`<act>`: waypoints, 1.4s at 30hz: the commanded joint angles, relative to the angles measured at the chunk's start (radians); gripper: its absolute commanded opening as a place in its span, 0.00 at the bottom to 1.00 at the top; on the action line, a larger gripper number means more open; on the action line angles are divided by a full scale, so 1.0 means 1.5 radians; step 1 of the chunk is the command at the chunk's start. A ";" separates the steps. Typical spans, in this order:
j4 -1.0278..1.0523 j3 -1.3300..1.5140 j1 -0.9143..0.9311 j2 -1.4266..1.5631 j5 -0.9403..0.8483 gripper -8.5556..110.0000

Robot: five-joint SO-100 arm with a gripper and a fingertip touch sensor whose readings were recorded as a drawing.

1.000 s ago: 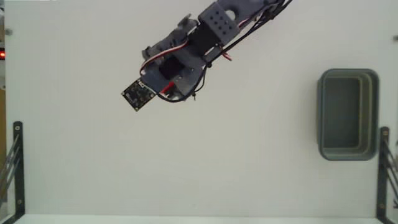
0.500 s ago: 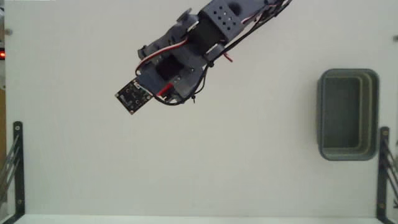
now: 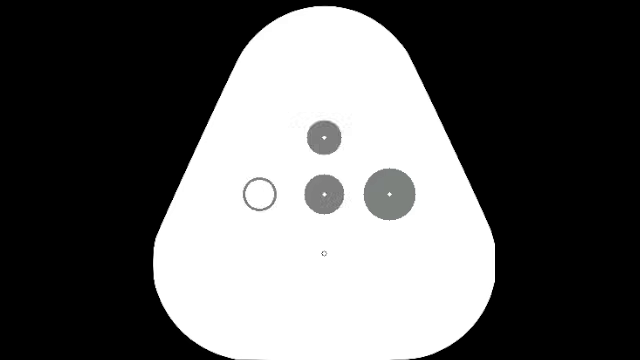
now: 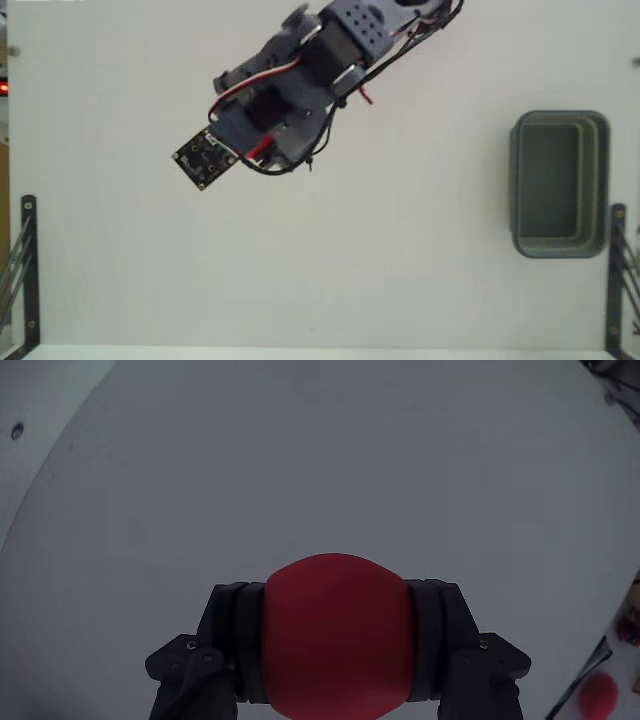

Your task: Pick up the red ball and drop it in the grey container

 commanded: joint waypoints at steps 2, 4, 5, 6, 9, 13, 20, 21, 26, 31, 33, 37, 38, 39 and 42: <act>0.010 -0.141 0.006 -0.024 0.002 0.65; 0.010 -0.152 0.006 -0.029 0.002 0.65; 0.010 -0.154 0.006 -0.030 0.002 0.65; 0.010 -0.156 0.006 -0.030 0.002 0.65; 0.010 -0.157 0.006 -0.031 0.002 0.65; 0.010 -0.157 0.006 -0.031 0.002 0.65; 0.010 -0.157 0.006 -0.031 0.002 0.65; 0.010 -0.157 0.006 -0.031 0.002 0.65; 0.010 -0.157 0.006 -0.031 0.002 0.65; 0.010 -0.157 0.006 -0.031 0.002 0.65; 0.010 -0.157 0.006 -0.031 0.002 0.65; 0.010 -0.157 0.006 -0.031 0.002 0.65; 0.010 -0.157 0.006 -0.031 0.002 0.65; 0.010 -0.157 0.006 -0.031 0.002 0.65; 0.010 -0.157 0.006 -0.031 0.002 0.65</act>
